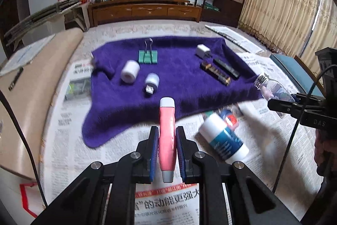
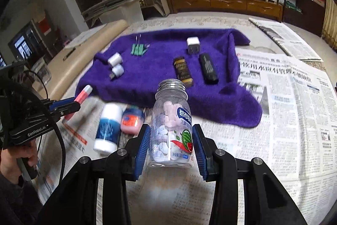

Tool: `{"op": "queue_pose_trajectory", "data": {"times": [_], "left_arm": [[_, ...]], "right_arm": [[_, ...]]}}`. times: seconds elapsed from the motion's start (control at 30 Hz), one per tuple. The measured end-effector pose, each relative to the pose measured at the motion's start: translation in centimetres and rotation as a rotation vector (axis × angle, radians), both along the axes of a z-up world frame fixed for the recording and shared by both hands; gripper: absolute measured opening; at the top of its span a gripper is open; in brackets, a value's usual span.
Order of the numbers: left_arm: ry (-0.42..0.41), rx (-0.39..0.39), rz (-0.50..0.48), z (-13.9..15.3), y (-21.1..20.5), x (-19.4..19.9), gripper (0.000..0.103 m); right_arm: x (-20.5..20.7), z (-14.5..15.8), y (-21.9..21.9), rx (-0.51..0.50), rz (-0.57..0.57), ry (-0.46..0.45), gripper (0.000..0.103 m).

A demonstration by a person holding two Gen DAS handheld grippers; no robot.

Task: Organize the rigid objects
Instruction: 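Place the pink tube with the left tool while the right tool places the candy jar on the towel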

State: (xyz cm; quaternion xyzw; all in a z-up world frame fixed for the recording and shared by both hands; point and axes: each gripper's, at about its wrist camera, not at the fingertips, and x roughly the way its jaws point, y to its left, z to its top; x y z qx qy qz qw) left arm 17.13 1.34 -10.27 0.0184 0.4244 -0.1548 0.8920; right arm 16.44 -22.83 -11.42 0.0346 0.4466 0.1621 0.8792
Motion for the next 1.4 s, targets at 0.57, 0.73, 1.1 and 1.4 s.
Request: {"op": "queue_pose_trajectory", "data": {"times": [0.57,0.73,1.1,1.4], "left_arm": [[0.053,0.04,-0.005,0.2,1.1,8.5,0.017],[0.091,0.051,-0.025,-1.4,0.9,10.1,0.017],[0.115,0.057,-0.035,-2.9,1.3,11.3,0.017],[0.138,0.096,-0.045,-3.7,0.9,12.4,0.017]], "right_arm": [[9.6,3.0,2.0,0.009,0.052,-0.034,0.041],[12.2,1.5,4.1,-0.009,0.088,-0.001,0.041],[14.7,-1.4,7.6,-0.039,0.147,0.044,0.041],[15.3,-2.5,9.9,-0.089,0.193,0.069,0.041]]}}
